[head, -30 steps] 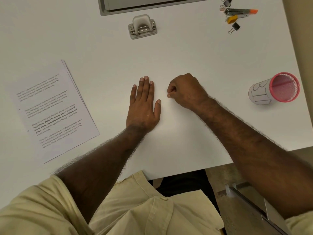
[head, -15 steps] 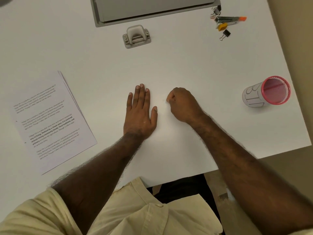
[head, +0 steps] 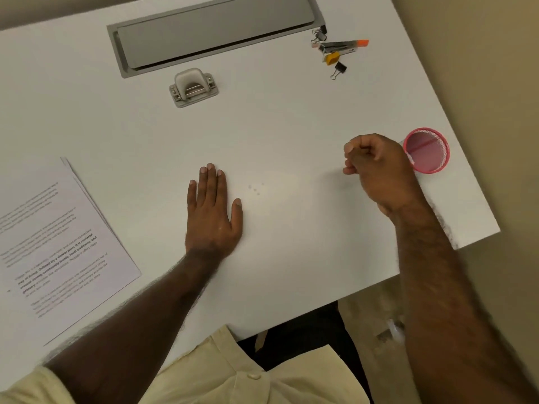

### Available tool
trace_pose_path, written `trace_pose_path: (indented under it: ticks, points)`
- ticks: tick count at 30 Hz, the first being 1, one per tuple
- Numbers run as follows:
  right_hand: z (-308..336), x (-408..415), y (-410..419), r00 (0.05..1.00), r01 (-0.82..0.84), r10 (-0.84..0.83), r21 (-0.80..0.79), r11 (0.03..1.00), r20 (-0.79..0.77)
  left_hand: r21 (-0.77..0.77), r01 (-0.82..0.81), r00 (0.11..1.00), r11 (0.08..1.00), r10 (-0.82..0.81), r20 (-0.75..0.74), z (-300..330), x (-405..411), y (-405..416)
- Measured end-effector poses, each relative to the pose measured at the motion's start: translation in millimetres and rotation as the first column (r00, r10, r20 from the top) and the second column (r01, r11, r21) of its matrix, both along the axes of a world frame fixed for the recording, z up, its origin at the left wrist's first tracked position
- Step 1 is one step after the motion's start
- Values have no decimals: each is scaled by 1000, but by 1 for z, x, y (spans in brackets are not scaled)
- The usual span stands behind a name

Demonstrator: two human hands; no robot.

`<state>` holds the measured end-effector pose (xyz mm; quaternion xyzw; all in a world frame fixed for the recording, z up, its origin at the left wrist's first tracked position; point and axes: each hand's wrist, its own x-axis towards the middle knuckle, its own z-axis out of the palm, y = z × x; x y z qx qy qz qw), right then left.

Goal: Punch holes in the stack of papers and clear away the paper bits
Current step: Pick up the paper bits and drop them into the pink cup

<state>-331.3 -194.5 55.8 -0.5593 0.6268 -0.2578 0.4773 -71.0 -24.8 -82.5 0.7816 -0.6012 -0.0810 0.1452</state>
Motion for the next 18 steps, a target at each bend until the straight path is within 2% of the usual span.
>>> trace_pose_path:
  ticks: [4,9,14,18]
  points:
    - [8,-38,-15,982,79,-99,-126,989,-160,37,23,999,999,-24,29,1,-2,0]
    - [9,-73,-29,898,58,-152,-231,971,-413,72,40,999,997,-42,19,3,-8,1]
    - [11,-96,-34,838,67,-186,-242,968,-512,-54,240,970,969,-241,-14,9,-42,9]
    - [10,-108,-37,806,19,-165,-253,967,-569,-107,431,894,896,-441,-86,10,-81,11]
